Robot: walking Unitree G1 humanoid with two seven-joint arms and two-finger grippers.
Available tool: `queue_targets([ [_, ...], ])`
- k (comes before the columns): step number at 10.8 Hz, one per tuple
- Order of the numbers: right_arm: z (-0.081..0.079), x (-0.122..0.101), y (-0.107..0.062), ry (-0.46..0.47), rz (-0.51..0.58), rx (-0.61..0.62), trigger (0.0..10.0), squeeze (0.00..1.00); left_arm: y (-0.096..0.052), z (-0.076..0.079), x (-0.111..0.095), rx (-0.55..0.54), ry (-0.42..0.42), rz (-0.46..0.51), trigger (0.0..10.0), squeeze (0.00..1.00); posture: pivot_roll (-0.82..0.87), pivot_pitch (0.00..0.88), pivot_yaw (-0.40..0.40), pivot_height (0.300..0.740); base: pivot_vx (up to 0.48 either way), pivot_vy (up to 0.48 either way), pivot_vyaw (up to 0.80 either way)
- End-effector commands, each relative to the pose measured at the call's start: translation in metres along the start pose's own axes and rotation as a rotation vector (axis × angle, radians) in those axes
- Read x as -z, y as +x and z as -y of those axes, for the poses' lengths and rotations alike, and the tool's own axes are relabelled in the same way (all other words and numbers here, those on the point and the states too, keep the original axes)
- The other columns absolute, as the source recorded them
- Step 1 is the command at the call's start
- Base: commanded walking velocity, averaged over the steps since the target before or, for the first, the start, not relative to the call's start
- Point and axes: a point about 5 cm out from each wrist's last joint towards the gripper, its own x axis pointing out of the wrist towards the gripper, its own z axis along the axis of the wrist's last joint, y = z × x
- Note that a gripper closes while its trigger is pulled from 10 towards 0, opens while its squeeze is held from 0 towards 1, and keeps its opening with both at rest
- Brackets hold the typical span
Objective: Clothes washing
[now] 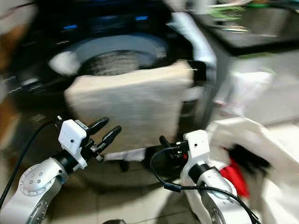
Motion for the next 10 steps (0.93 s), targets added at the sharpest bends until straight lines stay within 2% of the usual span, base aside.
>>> queue_targets([
  [1,0.001,0.001,-0.002,0.003,-0.002,0.004,10.0,0.00,-0.001,-0.002,-0.002,-0.007,0.024,-0.002,10.0,0.00,-0.04,0.051,0.094,0.740,0.000,0.000,0.80],
  [2,0.001,0.000,-0.002,0.000,0.001,0.007,10.0,0.00,0.000,-0.003,-0.002,-0.008,0.034,0.002,10.0,0.00,-0.04,0.051,0.098,0.740,0.000,0.000,0.80],
  [5,0.006,-0.002,0.000,0.018,0.018,0.096,10.0,0.00,0.000,0.004,-0.003,0.052,0.023,0.009,10.0,0.00,-0.04,0.054,0.106,0.740,0.000,-0.460,0.00],
  [6,0.008,0.002,-0.002,0.047,0.007,0.133,10.0,0.00,0.000,0.005,-0.003,0.066,0.021,0.005,10.0,0.00,-0.04,0.055,0.111,0.740,0.000,-0.382,0.00],
  [7,0.009,0.004,-0.005,0.098,0.008,0.160,10.0,0.00,0.000,0.005,-0.001,0.078,0.025,-0.002,10.0,0.00,-0.05,0.053,0.114,0.740,0.000,0.000,-0.80],
  [9,0.031,0.010,-0.014,0.111,0.003,0.414,10.0,0.00,0.006,0.000,0.004,0.063,0.022,-0.022,10.0,0.00,-0.06,0.044,0.120,0.740,0.000,0.000,-0.25],
  [10,0.039,0.009,-0.014,0.105,0.002,0.471,10.0,0.00,0.008,0.000,0.004,0.072,0.018,-0.021,10.0,0.00,-0.07,0.040,0.122,0.740,0.000,0.000,0.00],
])
